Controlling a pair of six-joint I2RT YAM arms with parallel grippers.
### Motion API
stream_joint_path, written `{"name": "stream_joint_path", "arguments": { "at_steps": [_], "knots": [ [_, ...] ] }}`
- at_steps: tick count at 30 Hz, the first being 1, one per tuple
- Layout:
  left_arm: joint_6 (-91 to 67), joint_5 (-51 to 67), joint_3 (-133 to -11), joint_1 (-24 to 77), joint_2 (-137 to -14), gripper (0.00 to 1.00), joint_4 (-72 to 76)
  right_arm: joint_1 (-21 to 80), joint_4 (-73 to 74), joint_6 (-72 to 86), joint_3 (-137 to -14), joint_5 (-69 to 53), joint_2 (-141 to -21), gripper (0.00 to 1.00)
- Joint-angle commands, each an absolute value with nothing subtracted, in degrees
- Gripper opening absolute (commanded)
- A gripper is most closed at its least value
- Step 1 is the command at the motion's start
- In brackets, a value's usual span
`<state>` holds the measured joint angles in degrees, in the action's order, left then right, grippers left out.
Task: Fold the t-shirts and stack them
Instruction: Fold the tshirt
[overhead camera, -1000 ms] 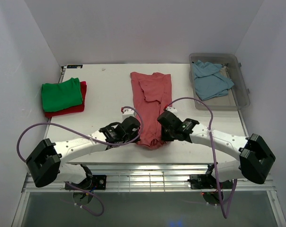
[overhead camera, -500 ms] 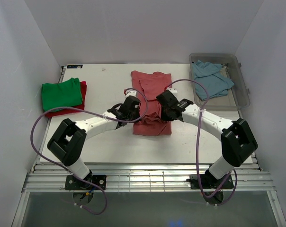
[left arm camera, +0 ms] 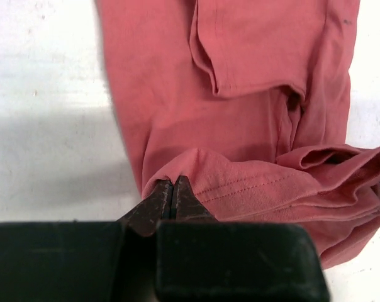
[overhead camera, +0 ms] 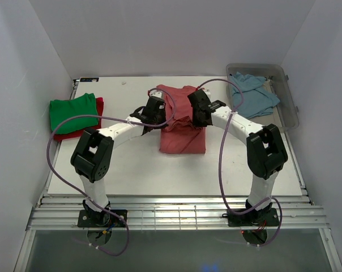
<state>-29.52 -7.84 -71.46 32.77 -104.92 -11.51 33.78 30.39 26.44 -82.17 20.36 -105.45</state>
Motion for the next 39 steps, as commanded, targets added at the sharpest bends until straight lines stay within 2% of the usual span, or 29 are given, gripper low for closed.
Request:
{"name": "stream_joint_path", "arguments": {
  "at_steps": [1, 8, 11, 12, 15, 19, 22, 25, 26, 27, 28, 29, 30, 31, 39],
  "knots": [
    [-27.34, -5.36, -76.02, 31.65, -106.69, 0.00, -10.63, 32.43, 30.94, 23.64, -86.39, 19.95, -108.36, 0.08],
    [-25.84, -2.90, -81.29, 30.32, -113.64, 0.00, -9.50, 30.85, 30.59, 22.15, -91.40, 20.30, -115.57, 0.10],
    [-24.53, -5.53, -85.42, 30.23, -114.61, 0.19, -9.84, 30.32, 29.10, 20.48, -95.17, 23.80, -118.99, 0.26],
    [-24.26, -7.02, -86.47, 30.23, -113.74, 0.31, -10.10, 30.41, 28.92, 19.87, -96.49, 25.04, -119.09, 0.29],
    [-24.08, -14.57, -88.33, 30.32, -108.40, 0.52, -10.20, 30.41, 27.87, 17.41, -100.28, 29.87, -115.42, 0.34],
    [-26.36, -23.80, -83.51, 30.41, -98.13, 0.60, -8.00, 30.41, 19.98, 14.07, -93.80, 31.03, -104.44, 0.46],
    [-29.17, -23.74, -76.75, 31.11, -91.26, 0.60, -5.02, 30.85, 18.64, 14.32, -87.64, 29.62, -97.66, 0.47],
    [-31.55, -18.21, -71.03, 34.27, -89.21, 0.54, -2.12, 31.20, 18.28, 15.73, -81.84, 25.24, -94.05, 0.47],
    [-31.81, -16.80, -69.71, 35.32, -89.12, 0.39, -0.46, 31.29, 17.67, 16.34, -80.35, 22.88, -93.43, 0.45],
    [-32.60, -14.61, -67.70, 37.59, -89.64, 0.29, 1.39, 31.29, 17.06, 17.39, -77.63, 21.37, -93.34, 0.42],
    [-33.13, -13.02, -66.98, 38.66, -90.52, 0.18, 2.10, 31.29, 16.35, 17.75, -76.48, 19.88, -93.43, 0.35],
    [-33.92, -11.27, -66.62, 40.24, -92.88, 0.00, 2.72, 31.29, 16.09, 18.19, -75.33, 17.69, -94.38, 0.17],
    [-34.80, -9.60, -66.45, 40.95, -94.29, 0.00, 3.07, 31.29, 16.17, 19.15, -75.06, 16.45, -95.09, 0.10],
    [-35.33, -7.14, -66.18, 41.83, -95.52, 0.00, 4.47, 31.38, 16.26, 19.86, -74.80, 14.70, -96.14, 0.08],
    [-36.21, -3.95, -65.66, 45.26, -104.67, 0.00, 7.65, 31.38, 12.31, 22.50, -70.93, 7.13, -98.08, 0.08]
  ]
}}
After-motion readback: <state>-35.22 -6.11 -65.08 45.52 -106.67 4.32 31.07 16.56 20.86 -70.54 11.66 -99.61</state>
